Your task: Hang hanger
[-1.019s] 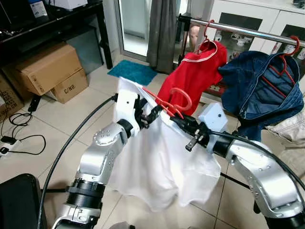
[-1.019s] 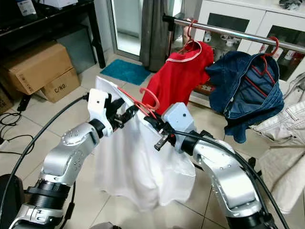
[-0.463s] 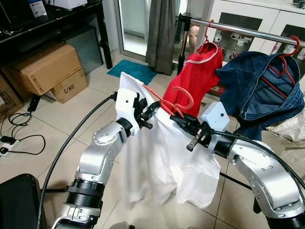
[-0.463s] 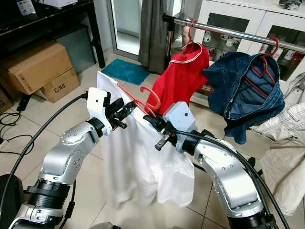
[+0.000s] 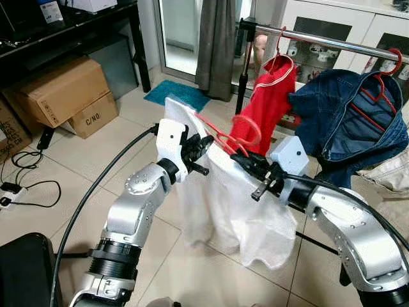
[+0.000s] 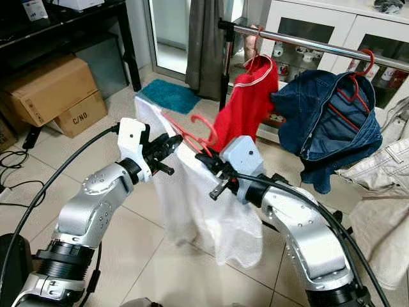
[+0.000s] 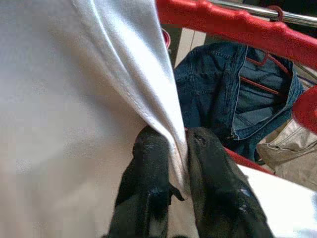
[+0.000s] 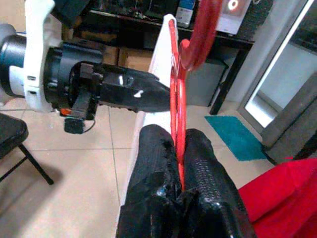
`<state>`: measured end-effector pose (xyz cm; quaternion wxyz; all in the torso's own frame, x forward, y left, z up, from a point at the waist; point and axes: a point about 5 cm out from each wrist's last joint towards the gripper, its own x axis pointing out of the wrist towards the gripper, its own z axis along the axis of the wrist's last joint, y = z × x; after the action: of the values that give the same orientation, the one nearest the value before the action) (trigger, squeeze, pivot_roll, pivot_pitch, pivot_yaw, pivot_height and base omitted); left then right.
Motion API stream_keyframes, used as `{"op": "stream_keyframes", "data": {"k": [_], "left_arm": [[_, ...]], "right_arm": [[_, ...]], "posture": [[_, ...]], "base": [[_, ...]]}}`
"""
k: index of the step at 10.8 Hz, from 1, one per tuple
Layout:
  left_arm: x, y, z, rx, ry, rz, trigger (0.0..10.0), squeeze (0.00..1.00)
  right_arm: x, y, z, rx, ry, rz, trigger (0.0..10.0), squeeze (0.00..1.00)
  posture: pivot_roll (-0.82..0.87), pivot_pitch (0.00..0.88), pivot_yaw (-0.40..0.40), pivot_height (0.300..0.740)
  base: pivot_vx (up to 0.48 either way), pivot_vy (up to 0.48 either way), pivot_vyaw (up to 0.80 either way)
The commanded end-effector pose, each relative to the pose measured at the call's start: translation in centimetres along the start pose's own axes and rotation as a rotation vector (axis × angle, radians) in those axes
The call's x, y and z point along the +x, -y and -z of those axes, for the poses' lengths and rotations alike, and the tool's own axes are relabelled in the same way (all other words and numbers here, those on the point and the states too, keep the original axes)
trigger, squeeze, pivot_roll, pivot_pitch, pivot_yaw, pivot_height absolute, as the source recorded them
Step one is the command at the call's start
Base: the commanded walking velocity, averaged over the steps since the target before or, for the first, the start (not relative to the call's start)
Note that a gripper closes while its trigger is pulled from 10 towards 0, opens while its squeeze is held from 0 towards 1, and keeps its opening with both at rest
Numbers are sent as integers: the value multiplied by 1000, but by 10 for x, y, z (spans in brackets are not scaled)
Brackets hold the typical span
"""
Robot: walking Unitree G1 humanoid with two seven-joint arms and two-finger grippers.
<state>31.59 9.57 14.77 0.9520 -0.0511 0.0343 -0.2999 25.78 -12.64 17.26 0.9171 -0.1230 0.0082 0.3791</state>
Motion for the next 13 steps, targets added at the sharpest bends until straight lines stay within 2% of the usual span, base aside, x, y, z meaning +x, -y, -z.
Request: {"op": "stream_keyframes", "data": {"k": [1,2,4,5,6,7,8,9,10,11,12,13], "left_arm": [[1,-1,-2,18,-1,-2,0,0],[-1,-1,-3,50,-12,10,0,0],[-6,-3,-7,59,-1,13,0,0],[-11,-3,-13,68,12,46,0,0],[-16,-5,-19,86,16,67,0,0],[-22,-14,-24,119,7,39,0,0],[-28,-29,-30,144,2,-21,0,0],[-35,-46,-36,201,-24,-96,0,0],[-47,-75,-43,334,-79,-251,0,0],[-56,-95,-52,385,-77,-369,0,0],[-75,-125,-70,477,-54,-577,0,0],[-86,-138,-73,549,-78,-667,0,0]], "right_arm": [[0,6,-8,-24,24,17,0,0],[0,11,-1,-41,-30,55,0,0],[-2,21,8,-59,-105,120,0,0],[-6,31,21,-84,-207,182,0,0],[-10,38,30,-110,-279,207,0,0],[-15,39,37,-147,-322,177,0,0],[-22,37,41,-171,-341,98,0,0],[-27,32,41,-150,-313,13,0,0],[-36,25,40,-130,-289,-91,0,0],[-43,21,41,-98,-281,-143,0,0],[-56,14,43,-27,-260,-237,0,0],[-59,10,43,50,-215,-270,0,0]], "posture": [[-82,0,-2,740],[-83,0,-2,740],[-84,0,-2,740],[-83,0,-4,740],[-83,0,-5,740],[-81,0,-4,740],[-80,0,-4,740],[-81,0,-2,740],[-81,0,1,740],[-81,0,1,740],[-77,0,5,740],[-75,0,9,740]], "base": [[0,0,0],[0,0,0],[0,0,0],[0,0,0],[0,0,0],[0,0,0],[0,0,0],[0,0,0],[0,0,0],[0,0,0],[0,0,0],[0,0,0]]}}
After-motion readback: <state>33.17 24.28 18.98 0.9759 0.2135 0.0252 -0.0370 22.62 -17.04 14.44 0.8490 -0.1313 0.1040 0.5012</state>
